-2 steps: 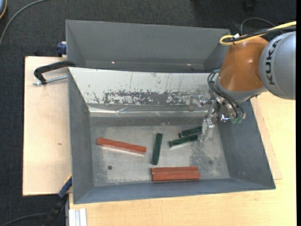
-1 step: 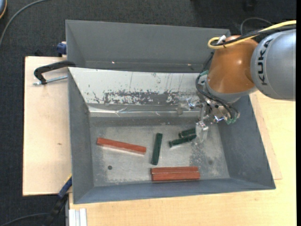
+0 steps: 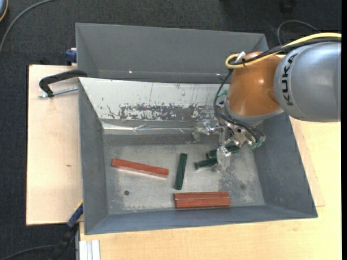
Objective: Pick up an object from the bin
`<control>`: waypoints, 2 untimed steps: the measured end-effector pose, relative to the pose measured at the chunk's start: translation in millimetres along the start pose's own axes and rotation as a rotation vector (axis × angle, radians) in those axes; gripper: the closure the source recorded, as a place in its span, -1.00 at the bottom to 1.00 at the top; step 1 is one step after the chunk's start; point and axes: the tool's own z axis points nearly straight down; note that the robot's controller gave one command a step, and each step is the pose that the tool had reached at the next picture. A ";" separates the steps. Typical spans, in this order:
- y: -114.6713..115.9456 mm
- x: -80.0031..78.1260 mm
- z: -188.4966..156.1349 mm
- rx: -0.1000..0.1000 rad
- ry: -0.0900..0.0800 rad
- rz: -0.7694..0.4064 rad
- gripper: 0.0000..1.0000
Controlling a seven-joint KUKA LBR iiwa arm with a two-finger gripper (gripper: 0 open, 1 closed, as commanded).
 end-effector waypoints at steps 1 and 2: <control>-50.7 19.9 -1.8 0.006 -0.006 -0.102 -1.00; -48.3 18.7 -1.7 0.004 -0.006 -0.104 1.00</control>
Offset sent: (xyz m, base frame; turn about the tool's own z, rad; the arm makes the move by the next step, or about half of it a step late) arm 0.0030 -0.0521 0.0004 -0.1071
